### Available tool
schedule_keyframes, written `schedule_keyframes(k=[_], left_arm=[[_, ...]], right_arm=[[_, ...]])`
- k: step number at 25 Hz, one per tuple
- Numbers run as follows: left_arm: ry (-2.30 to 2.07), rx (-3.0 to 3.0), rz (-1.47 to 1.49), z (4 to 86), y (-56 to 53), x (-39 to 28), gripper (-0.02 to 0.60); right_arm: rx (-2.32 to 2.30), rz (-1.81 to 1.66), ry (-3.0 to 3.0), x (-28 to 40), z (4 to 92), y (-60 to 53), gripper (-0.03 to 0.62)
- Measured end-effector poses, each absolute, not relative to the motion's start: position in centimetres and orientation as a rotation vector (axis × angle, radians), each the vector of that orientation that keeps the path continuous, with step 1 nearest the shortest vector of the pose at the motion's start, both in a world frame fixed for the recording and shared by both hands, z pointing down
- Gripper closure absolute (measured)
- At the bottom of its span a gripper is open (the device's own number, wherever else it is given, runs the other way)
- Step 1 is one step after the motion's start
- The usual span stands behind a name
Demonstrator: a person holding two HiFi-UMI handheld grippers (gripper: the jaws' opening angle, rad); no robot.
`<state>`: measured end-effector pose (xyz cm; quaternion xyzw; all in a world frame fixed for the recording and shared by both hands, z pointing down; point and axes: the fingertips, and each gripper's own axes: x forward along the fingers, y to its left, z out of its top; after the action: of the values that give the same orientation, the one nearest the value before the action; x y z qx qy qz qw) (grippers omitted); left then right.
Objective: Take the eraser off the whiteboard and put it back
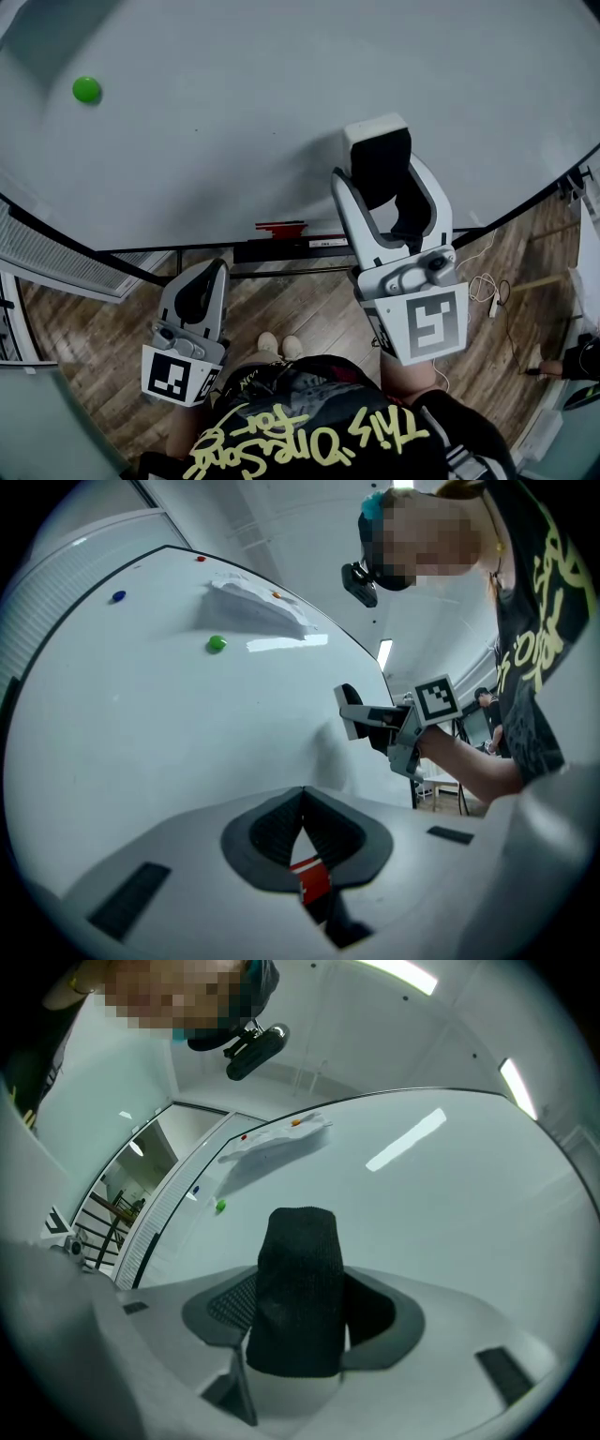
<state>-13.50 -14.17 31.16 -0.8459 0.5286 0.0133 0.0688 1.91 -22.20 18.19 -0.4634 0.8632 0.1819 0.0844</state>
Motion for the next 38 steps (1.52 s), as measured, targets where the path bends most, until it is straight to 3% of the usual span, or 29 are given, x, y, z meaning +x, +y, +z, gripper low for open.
schedule_keyframes(k=[38], left_arm=[[1.617, -2.515, 0.026, 31.6, -14.3, -12.9, 0.574]], right_arm=[[-1.232, 0.475, 2.732, -0.8, 22.0, -20.3, 0.335]])
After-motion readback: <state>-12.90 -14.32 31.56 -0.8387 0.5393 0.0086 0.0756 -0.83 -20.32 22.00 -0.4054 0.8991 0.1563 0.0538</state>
